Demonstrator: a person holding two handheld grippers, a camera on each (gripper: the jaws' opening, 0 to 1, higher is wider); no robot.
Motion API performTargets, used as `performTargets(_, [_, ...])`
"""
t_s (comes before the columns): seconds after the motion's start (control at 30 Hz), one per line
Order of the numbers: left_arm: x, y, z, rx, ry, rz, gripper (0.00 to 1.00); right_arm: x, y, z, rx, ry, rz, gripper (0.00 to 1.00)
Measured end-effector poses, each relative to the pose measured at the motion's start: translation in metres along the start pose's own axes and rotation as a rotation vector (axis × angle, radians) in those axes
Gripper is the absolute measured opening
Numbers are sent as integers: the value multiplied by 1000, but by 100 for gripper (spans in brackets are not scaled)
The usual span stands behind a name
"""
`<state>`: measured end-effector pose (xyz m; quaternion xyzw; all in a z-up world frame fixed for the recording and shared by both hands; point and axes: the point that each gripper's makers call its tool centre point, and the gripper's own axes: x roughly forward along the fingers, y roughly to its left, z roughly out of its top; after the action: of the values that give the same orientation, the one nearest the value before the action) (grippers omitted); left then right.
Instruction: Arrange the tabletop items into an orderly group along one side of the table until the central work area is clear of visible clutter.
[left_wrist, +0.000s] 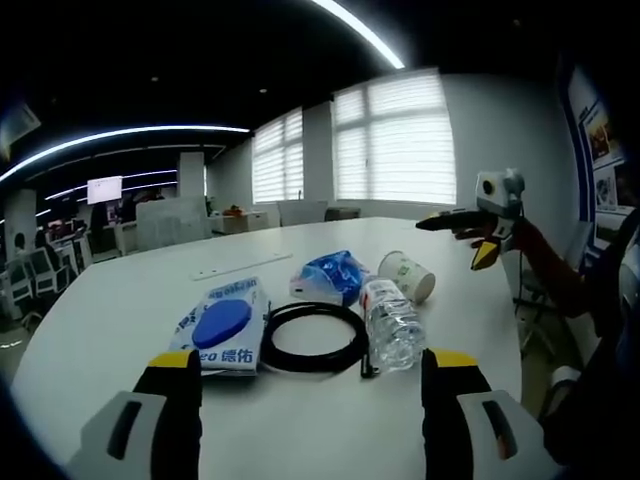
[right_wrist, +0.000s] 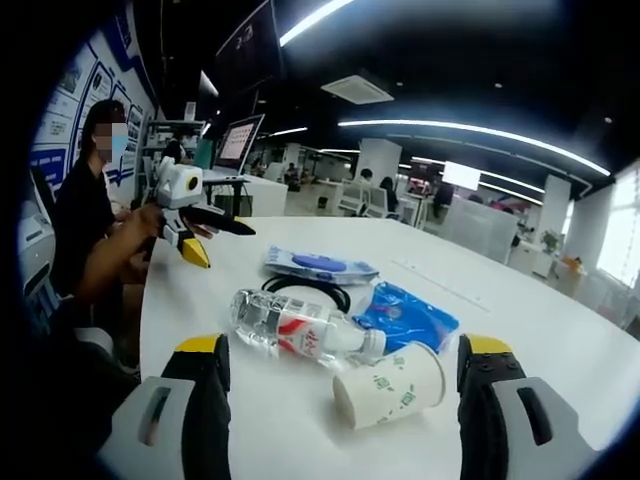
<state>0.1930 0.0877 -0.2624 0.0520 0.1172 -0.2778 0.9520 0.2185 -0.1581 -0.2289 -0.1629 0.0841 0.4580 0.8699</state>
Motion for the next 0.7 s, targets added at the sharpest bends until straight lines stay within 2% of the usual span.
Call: performTargets(0.7, [13, 0, 5, 18, 15, 5, 83, 9, -2, 9, -7, -19, 6, 83])
